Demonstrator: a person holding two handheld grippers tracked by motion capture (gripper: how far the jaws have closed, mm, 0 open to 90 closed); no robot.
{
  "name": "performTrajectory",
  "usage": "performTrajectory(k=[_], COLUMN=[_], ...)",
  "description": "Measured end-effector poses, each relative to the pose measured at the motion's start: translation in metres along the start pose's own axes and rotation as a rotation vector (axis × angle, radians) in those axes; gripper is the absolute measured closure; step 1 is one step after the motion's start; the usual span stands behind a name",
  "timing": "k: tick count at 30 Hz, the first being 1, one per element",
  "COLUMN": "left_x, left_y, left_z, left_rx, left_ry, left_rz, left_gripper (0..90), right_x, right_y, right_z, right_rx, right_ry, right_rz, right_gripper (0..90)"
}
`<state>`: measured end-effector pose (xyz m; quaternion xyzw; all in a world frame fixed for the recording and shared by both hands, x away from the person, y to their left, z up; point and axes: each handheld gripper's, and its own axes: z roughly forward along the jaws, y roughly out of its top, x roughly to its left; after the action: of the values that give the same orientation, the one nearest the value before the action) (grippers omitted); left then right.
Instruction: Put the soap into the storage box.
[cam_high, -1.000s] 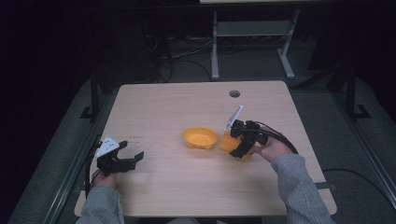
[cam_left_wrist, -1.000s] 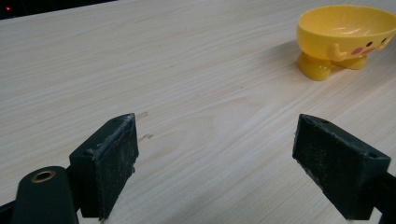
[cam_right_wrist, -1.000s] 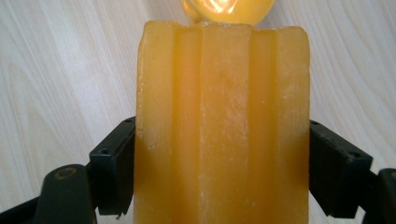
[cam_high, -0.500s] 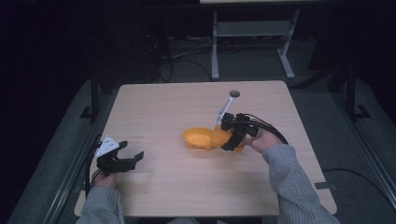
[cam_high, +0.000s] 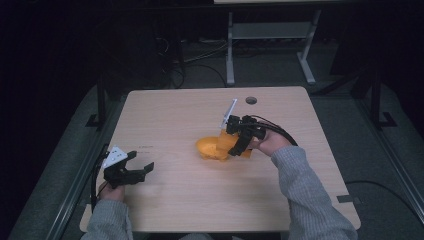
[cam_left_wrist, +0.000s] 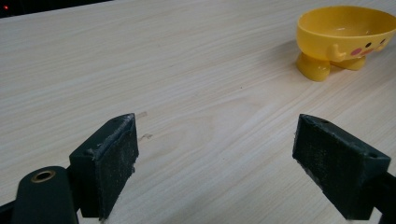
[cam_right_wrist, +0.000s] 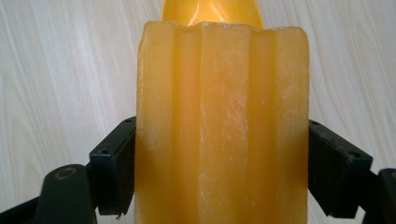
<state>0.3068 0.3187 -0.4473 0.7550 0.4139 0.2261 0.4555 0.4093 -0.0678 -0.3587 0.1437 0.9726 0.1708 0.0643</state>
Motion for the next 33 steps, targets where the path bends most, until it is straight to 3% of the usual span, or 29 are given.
performTrajectory(k=[10,14,23,33], left_x=[0.0,0.0,0.001,0.001], left_y=[0.0,0.0,0.0,0.0], left_z=[0.0,0.0,0.0,0.0], left_rx=[0.001,0.001,0.001,0.002], left_ry=[-0.002,-0.002,-0.001,-0.002], left_rz=[-0.001,0.002,0.005,0.006], left_gripper=[13.8,13.8,13.8,13.8], right_x=[-0.002,-0.004,-0.003,-0.004], right_y=[0.017,0.022,0.037,0.044], right_z=[0.004,0.004,0.007,0.015], right_rx=[0.004,-0.02,-0.005,-0.005], right_ry=[0.004,0.015,0.012,0.034], right_rz=[-0.032,-0.033,-0.062,-0.075], right_gripper=[21.2,21.2,21.2,21.2])
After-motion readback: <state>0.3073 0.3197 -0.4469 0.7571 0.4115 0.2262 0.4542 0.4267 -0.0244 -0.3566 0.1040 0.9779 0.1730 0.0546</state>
